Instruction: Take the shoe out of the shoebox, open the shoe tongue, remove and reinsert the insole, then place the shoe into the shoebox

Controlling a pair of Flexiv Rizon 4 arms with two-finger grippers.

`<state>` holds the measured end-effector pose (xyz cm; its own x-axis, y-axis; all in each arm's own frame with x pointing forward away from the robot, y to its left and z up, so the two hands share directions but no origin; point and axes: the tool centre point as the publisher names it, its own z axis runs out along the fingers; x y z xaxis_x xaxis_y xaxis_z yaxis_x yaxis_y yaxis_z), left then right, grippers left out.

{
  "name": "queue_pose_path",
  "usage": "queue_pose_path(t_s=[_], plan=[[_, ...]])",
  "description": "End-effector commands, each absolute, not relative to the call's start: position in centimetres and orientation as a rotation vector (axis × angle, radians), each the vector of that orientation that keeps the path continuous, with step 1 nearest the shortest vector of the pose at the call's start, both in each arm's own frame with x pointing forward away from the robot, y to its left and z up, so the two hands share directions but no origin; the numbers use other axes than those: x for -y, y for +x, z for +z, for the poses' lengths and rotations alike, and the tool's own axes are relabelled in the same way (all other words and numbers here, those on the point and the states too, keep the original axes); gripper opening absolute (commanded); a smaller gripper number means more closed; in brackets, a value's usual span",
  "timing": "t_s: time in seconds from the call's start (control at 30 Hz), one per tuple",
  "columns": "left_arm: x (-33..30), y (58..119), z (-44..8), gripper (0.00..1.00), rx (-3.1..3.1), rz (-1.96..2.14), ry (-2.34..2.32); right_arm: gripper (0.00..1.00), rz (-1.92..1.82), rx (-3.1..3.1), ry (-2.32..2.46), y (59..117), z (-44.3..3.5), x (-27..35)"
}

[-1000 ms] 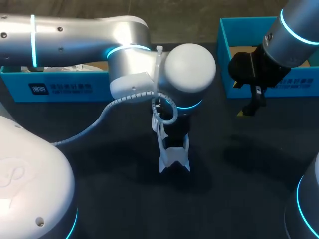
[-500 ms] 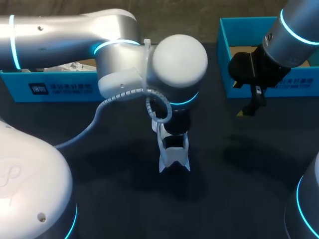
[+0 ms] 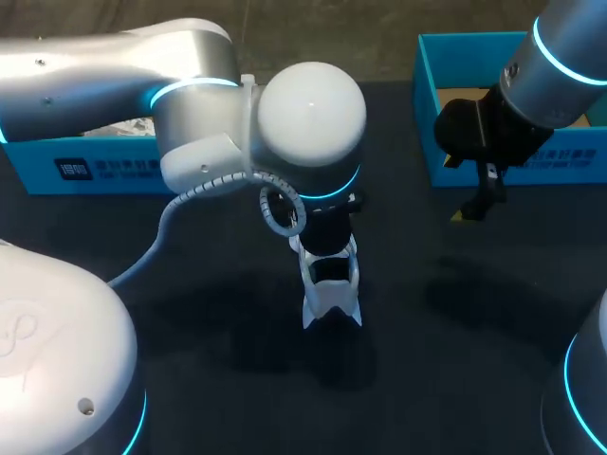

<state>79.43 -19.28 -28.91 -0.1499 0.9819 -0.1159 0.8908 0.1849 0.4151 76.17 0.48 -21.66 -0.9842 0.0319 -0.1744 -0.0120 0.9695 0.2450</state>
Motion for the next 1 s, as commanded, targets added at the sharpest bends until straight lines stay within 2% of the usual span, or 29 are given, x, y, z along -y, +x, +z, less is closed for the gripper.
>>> queue_pose_path(t_s=[0.03, 0.17, 0.3, 0.57, 1.0], plan=[[19.1, 79.4, -28.9, 1.00, -2.108, 0.350, 1.769, 1.00, 0.364, -2.940, 0.017, 76.2, -21.8, -0.6], [19.1, 79.5, -28.3, 1.00, -2.229, 0.350, 1.684, 1.00, 0.364, -2.940, 0.017, 76.2, -21.8, -0.6], [19.0, 80.7, -26.6, 1.00, -2.574, 0.310, 1.381, 1.00, 0.364, -2.940, 0.017, 76.2, -21.8, -0.6], [17.9, 81.0, -25.7, 1.00, -2.855, 0.183, 1.025, 1.00, 0.364, -2.940, 0.017, 76.2, -21.8, -0.6], [16.6, 76.8, -25.6, 1.00, -2.933, -0.019, 0.454, 1.00, 0.364, -2.940, 0.017, 76.2, -21.8, -0.6]])
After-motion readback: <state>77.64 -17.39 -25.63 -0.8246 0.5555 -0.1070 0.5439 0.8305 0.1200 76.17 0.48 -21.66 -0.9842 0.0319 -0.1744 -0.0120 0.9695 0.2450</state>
